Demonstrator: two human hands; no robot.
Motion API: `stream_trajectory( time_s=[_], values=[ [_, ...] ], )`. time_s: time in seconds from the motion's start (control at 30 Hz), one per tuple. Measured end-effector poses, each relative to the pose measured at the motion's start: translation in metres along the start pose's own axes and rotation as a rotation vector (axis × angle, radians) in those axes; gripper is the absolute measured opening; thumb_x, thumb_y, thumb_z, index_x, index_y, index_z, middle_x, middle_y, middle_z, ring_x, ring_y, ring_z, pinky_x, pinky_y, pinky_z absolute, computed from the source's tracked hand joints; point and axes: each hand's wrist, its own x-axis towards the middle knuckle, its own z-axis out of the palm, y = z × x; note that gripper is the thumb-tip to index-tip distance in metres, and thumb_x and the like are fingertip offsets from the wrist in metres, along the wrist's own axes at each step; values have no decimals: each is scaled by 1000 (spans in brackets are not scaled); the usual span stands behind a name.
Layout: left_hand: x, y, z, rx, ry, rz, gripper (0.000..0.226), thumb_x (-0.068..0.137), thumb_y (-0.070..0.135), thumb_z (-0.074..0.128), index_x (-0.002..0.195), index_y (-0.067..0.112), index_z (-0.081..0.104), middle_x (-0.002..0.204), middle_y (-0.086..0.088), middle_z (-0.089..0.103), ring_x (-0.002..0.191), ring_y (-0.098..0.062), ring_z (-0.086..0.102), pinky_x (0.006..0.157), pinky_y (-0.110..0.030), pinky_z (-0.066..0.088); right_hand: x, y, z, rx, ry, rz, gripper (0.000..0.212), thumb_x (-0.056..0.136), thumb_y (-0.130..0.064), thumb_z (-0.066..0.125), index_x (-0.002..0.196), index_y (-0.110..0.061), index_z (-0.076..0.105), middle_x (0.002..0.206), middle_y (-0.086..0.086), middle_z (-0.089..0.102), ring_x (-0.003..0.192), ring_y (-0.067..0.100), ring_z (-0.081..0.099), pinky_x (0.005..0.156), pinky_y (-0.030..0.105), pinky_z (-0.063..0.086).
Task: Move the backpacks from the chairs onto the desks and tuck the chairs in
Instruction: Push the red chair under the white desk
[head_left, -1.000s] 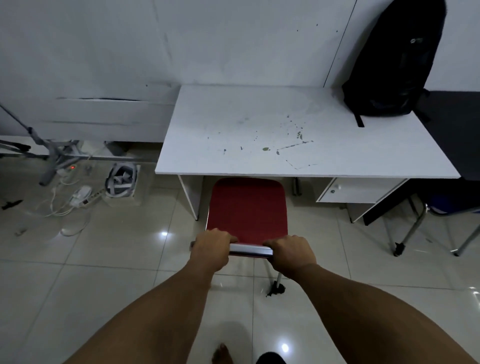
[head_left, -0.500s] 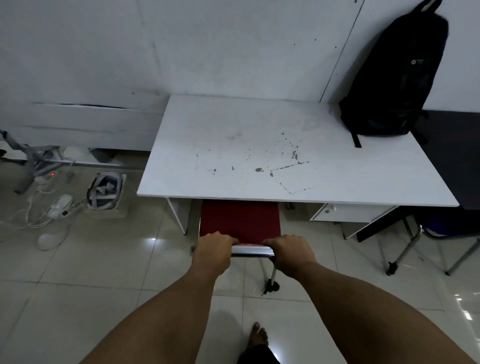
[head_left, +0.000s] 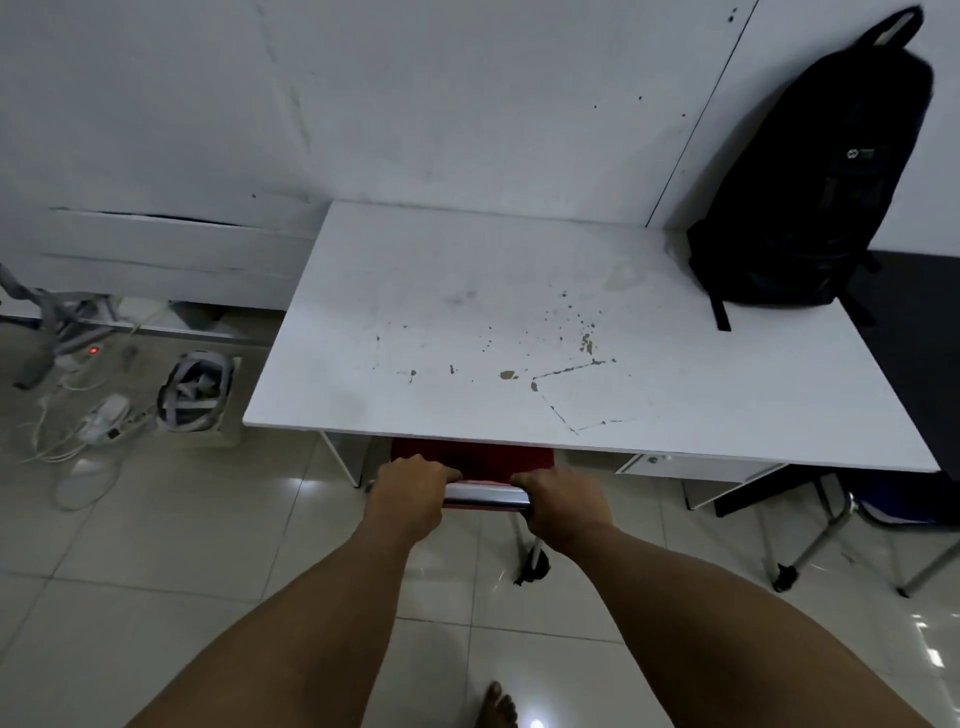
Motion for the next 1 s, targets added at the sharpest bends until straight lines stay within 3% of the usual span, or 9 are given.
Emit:
stream_trajectory(
  time_s=[0.1, 0.27, 0.43, 0.73, 1.0],
  values=[
    [10, 1, 0, 13, 2, 4, 55, 85, 21, 64, 134, 45, 56, 111, 4, 71, 101, -21, 66, 85, -35, 53, 7, 8, 0, -18, 39, -42, 38, 86, -28, 67, 123, -28, 63, 119, -2, 62, 110, 24, 54, 74, 36, 49],
    [30, 2, -7, -3, 32, 37, 52, 83, 21, 64, 131, 43, 60, 109, 3, 72, 100, -21, 67, 84, -35, 53, 26, 21, -8, -73, 37, -22, 38, 85, -28, 68, 122, -26, 62, 115, 3, 58, 108, 27, 50, 87, 39, 45],
    [53, -25, -21, 3, 25, 71, 50, 81, 19, 62, 124, 45, 63, 103, 4, 71, 95, -20, 64, 75, -30, 46, 53, 10, -19, -10, 47, -22, 36, 84, -20, 65, 120, -25, 62, 108, 3, 56, 104, 27, 51, 82, 38, 43],
    [43, -32, -8, -22, 30, 121, 51, 78, 18, 65, 124, 40, 65, 103, 3, 75, 96, -20, 69, 80, -33, 52, 42, -2, -8, 45, -14, 98, 37, 82, -23, 60, 117, -34, 63, 106, -5, 70, 96, 24, 64, 79, 34, 51],
    [46, -38, -6, 9, 13, 152, 57, 83, 14, 59, 134, 41, 57, 111, 1, 72, 101, -22, 66, 81, -32, 49, 42, -4, -13, 33, -45, 112, 39, 86, -27, 62, 124, -37, 60, 109, -4, 71, 98, 24, 66, 80, 35, 53]
  ],
)
